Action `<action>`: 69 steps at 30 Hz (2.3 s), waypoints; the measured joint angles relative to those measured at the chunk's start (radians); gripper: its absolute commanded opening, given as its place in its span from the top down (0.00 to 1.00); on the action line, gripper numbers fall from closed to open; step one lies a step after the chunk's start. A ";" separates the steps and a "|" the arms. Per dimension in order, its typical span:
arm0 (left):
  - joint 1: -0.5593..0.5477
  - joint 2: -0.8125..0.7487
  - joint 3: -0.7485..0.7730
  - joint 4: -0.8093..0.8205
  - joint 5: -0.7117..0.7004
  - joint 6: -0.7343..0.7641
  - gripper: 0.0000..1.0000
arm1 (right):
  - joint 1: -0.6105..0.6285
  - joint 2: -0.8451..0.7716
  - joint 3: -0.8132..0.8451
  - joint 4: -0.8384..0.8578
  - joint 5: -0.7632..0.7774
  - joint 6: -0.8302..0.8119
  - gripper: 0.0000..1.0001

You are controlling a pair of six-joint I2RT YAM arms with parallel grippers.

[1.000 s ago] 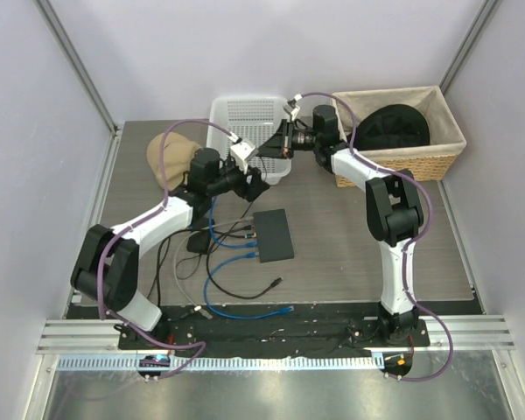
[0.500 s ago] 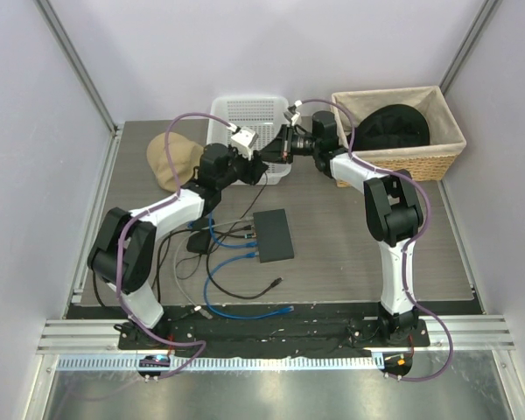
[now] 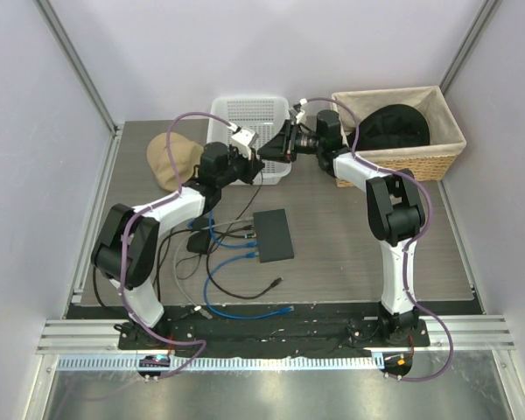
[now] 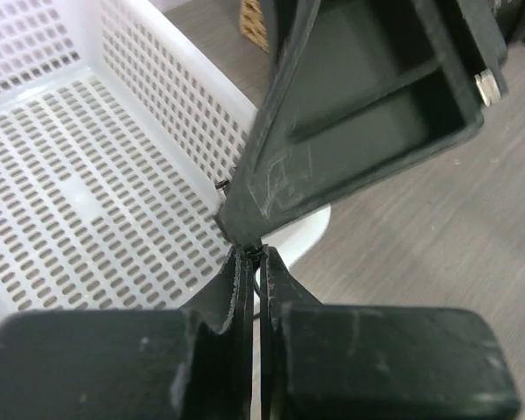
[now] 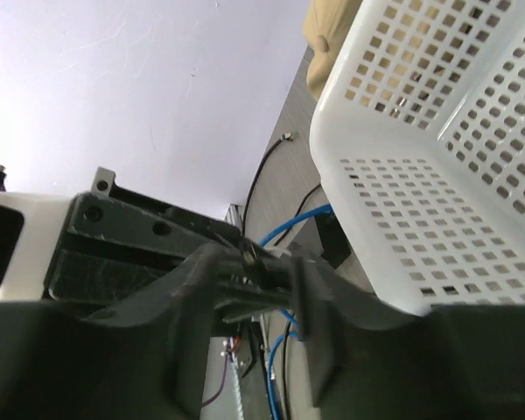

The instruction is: Pull the plug from the switch port

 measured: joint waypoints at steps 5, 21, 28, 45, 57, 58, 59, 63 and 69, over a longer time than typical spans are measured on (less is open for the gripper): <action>0.016 -0.034 0.003 -0.135 0.095 0.028 1.00 | -0.018 -0.010 0.000 -0.002 0.019 -0.023 0.23; 0.313 -0.324 0.018 -0.455 -0.365 0.043 1.00 | -0.112 -0.478 -0.025 -0.637 0.501 -0.803 0.21; 0.569 -0.269 -0.038 -0.600 -0.494 -0.245 1.00 | -0.108 -0.546 -0.176 -0.643 0.506 -0.974 0.21; 0.590 -0.320 -0.063 -0.677 -0.206 -0.285 0.45 | 0.022 -0.565 -0.340 -0.737 0.563 -1.163 0.21; 0.213 -0.237 -0.072 -0.516 0.319 -0.085 0.58 | 0.197 -0.494 -0.374 -0.771 0.557 -1.274 0.25; 0.198 -0.215 -0.072 -0.521 0.324 -0.076 0.59 | 0.197 -0.487 -0.381 -0.772 0.559 -1.273 0.25; 0.185 -0.198 -0.072 -0.526 0.329 -0.066 0.61 | 0.194 -0.483 -0.389 -0.772 0.563 -1.270 0.25; 0.137 -0.181 -0.077 -0.542 0.353 0.005 0.89 | 0.184 -0.483 -0.430 -0.770 0.575 -1.267 0.25; 0.080 -0.184 -0.126 -0.601 0.377 0.185 1.00 | 0.182 -0.501 -0.533 -0.761 0.618 -1.258 0.39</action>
